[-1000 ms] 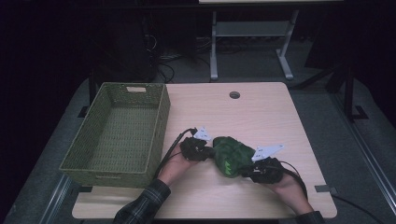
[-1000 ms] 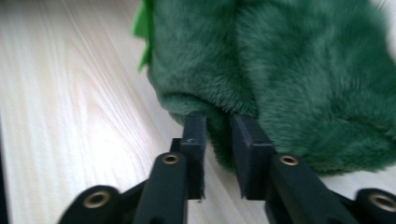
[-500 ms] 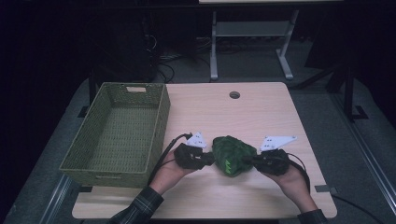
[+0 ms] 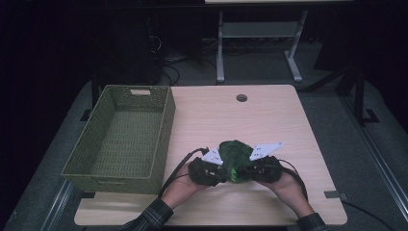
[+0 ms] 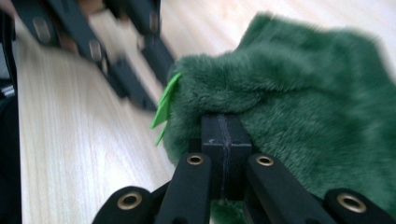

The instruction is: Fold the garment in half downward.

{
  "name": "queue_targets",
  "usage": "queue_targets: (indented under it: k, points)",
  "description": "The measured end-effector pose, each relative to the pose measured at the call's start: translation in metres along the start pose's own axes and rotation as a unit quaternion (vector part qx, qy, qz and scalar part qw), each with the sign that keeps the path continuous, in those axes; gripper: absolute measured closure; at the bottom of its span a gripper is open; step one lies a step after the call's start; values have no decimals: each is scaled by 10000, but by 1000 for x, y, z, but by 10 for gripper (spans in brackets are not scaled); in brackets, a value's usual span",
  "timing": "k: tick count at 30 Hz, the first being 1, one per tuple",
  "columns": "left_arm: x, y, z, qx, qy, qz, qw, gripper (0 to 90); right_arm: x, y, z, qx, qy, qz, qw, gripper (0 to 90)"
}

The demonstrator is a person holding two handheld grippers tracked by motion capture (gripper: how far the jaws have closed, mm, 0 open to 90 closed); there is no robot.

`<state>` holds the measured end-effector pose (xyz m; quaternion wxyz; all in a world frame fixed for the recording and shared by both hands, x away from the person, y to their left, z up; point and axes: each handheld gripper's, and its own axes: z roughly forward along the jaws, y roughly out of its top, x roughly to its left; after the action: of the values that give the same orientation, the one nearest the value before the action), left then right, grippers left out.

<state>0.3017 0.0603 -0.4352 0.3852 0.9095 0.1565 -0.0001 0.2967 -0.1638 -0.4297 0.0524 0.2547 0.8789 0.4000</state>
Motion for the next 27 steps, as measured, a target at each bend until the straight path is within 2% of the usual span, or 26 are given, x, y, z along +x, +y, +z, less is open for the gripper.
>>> queue_targets:
  k: [3, 8, 11, 12, 15, 18, 20, 24, 25, 27]
  points:
    - [-2, 3, 9, 38, -25, 47, 10000, 740, -6, 4, -13, -238, -69, 59, 9997, 896]
    - [-5, 4, 17, 138, -2, 75, 9999, 745, -22, 10, -24, -398, -298, 149, 9987, 897]
    - [-2, 3, 23, 163, 40, -2, 9999, 773, -36, 14, -24, -424, -497, 222, 9976, 898]
    - [-1, 3, 25, 188, 53, -13, 9998, 793, -42, 15, -23, -441, -492, 272, 9974, 898]
    - [1, 4, 29, 273, 108, 27, 9996, 887, -56, 17, -18, -363, -654, 348, 9966, 899]
    - [3, 4, 33, 430, 153, 33, 9990, 899, -72, 15, -11, -409, -716, 517, 9953, 899]
    - [4, 4, 35, 488, 179, 86, 9986, 899, -80, 11, -5, -331, -765, 612, 9946, 899]
    - [5, 4, 37, 514, 216, 91, 9984, 899, -94, 0, 9, 12, -818, 892, 9926, 899]
    - [6, 4, 37, 577, 238, 160, 9979, 899, -96, -3, 12, 100, -794, 912, 9926, 899]
    - [8, 3, 38, 536, 275, 111, 9981, 899, -98, -7, 16, 229, -761, 930, 9925, 899]
